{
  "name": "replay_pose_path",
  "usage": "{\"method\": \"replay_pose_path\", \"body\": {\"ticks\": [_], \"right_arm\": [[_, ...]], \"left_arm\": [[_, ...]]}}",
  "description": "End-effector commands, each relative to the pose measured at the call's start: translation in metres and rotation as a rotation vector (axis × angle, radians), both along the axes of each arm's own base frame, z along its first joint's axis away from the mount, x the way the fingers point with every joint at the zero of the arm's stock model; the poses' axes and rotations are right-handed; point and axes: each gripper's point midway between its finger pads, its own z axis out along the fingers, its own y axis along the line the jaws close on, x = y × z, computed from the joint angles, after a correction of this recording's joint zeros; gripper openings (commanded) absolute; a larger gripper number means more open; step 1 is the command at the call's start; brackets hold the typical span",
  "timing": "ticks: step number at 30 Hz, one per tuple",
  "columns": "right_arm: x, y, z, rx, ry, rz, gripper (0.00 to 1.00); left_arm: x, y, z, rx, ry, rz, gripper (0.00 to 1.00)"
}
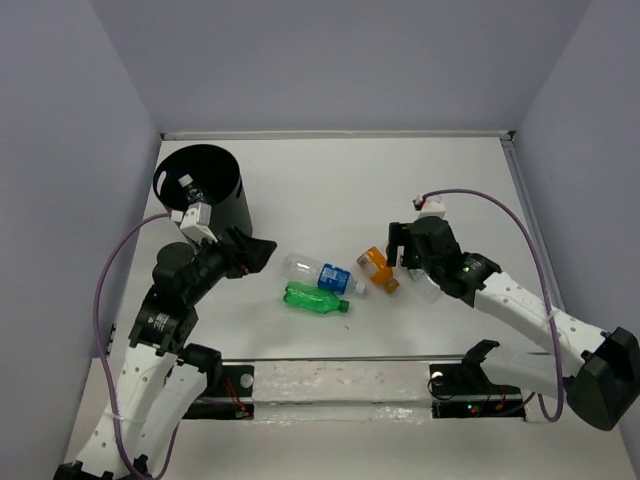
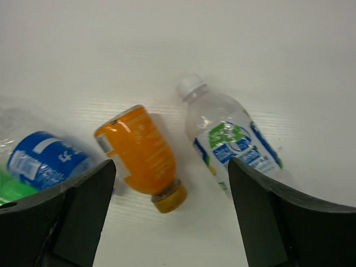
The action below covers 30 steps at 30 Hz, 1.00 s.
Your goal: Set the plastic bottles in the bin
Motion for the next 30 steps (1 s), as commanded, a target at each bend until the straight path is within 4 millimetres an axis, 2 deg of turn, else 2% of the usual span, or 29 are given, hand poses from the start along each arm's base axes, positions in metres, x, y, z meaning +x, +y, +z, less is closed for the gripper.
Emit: {"method": "replay_pose_path", "body": {"ticks": [1, 2, 5, 8, 9, 10, 12, 13, 14, 15, 16, 18, 19, 22, 23, 25, 27, 29, 30], "right_arm": [[0.002, -0.051, -0.026, -0.117, 0.124, -0.156, 0.88], [0.006, -0.057, -0.030, -0.107, 0.150, -0.167, 0.88], [0.012, -0.052, -0.032, -0.129, 0.176, -0.129, 0.93], [0.021, -0.053, -0.043, -0.171, 0.226, -0.117, 1.00], [0.026, -0.062, -0.046, -0.173, 0.246, -0.137, 1.00], [0.030, -0.061, -0.044, -0.178, 0.250, -0.121, 1.00], [0.035, -0.059, -0.055, -0.202, 0.292, -0.100, 1.00], [0.042, -0.059, -0.052, -0.209, 0.291, -0.083, 1.00], [0.046, -0.059, -0.054, -0.212, 0.304, -0.077, 1.00], [0.047, -0.059, -0.067, -0.243, 0.344, -0.070, 1.00], [0.050, -0.063, -0.070, -0.264, 0.362, -0.067, 1.00], [0.058, -0.055, -0.074, -0.267, 0.389, -0.027, 1.00], [0.057, -0.057, -0.087, -0.285, 0.437, -0.024, 1.00], [0.059, -0.050, -0.098, -0.287, 0.490, 0.017, 0.97], [0.059, -0.049, -0.098, -0.287, 0.493, 0.018, 0.93], [0.063, -0.053, -0.095, -0.303, 0.480, -0.006, 0.79], [0.069, -0.061, -0.084, -0.330, 0.440, -0.048, 0.62], [0.077, -0.065, -0.066, -0.346, 0.397, -0.077, 0.57], [0.083, -0.071, -0.049, -0.363, 0.358, -0.105, 0.48]], "left_arm": [[0.000, -0.017, -0.006, -0.001, -0.012, -0.059, 0.98], [-0.001, -0.019, -0.018, 0.008, 0.014, -0.064, 0.98], [-0.008, -0.030, -0.034, 0.015, 0.058, -0.087, 0.98], [-0.012, -0.031, -0.051, 0.031, 0.096, -0.077, 0.98], [-0.012, -0.030, -0.050, 0.031, 0.093, -0.064, 0.98], [-0.013, -0.032, -0.048, 0.032, 0.085, -0.074, 0.98], [-0.012, -0.030, -0.038, 0.048, 0.065, -0.067, 0.98], [-0.012, -0.029, -0.034, 0.057, 0.054, -0.068, 0.98], [-0.011, -0.027, -0.023, 0.073, 0.024, -0.068, 0.98], [-0.009, -0.025, -0.017, 0.086, 0.009, -0.059, 0.98], [-0.008, -0.024, -0.013, 0.099, -0.003, -0.058, 0.98], [-0.007, -0.022, -0.001, 0.120, -0.033, -0.061, 0.98], [-0.005, -0.020, 0.000, 0.145, -0.050, -0.061, 0.98], [-0.001, -0.018, 0.002, 0.179, -0.076, -0.056, 0.99], [-0.001, -0.018, 0.002, 0.183, -0.084, -0.054, 0.99], [0.001, -0.017, 0.001, 0.193, -0.103, -0.052, 0.99], [0.002, -0.016, 0.007, 0.202, -0.141, -0.055, 0.99], [0.003, -0.013, 0.014, 0.210, -0.179, -0.043, 0.99], [0.003, -0.010, 0.024, 0.200, -0.211, -0.024, 0.99]]}}
